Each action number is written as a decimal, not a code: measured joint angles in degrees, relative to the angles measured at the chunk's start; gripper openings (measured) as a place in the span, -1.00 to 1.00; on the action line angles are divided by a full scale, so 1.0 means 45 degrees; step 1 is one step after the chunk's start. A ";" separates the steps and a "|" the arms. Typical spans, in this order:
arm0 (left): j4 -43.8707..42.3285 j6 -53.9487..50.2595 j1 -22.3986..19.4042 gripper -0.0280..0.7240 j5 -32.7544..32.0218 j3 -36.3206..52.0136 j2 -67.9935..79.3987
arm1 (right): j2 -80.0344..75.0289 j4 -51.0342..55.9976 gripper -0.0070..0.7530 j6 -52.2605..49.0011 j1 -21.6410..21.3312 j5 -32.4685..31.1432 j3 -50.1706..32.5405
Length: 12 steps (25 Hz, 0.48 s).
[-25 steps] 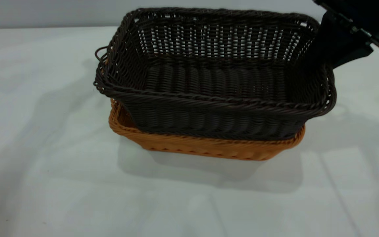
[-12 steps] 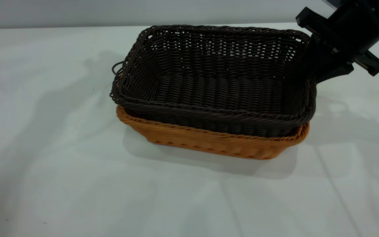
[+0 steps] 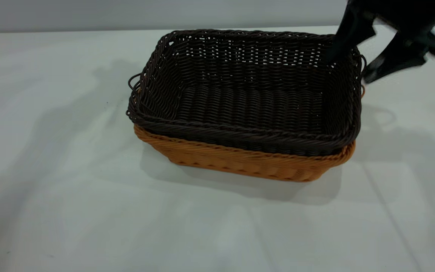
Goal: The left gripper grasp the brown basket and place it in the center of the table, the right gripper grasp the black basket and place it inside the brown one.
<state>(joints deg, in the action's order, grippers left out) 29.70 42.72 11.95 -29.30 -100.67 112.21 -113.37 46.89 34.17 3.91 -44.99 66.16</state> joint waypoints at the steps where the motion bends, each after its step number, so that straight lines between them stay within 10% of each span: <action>1: -0.0075 0.0000 0.0000 0.49 0.0000 0.0000 -0.0342 | 0.0363 -0.0437 0.68 -0.0131 -0.0055 -0.0055 0.0154; 12: -0.3164 -0.3561 -0.0440 0.49 -0.3189 0.0000 -0.5737 | 0.8277 -0.3199 0.66 -0.1509 -0.1285 -0.2004 0.0873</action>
<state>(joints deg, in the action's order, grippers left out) 15.47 26.69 9.97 -43.65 -100.67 86.39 -76.12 32.49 27.38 -1.87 -54.01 70.09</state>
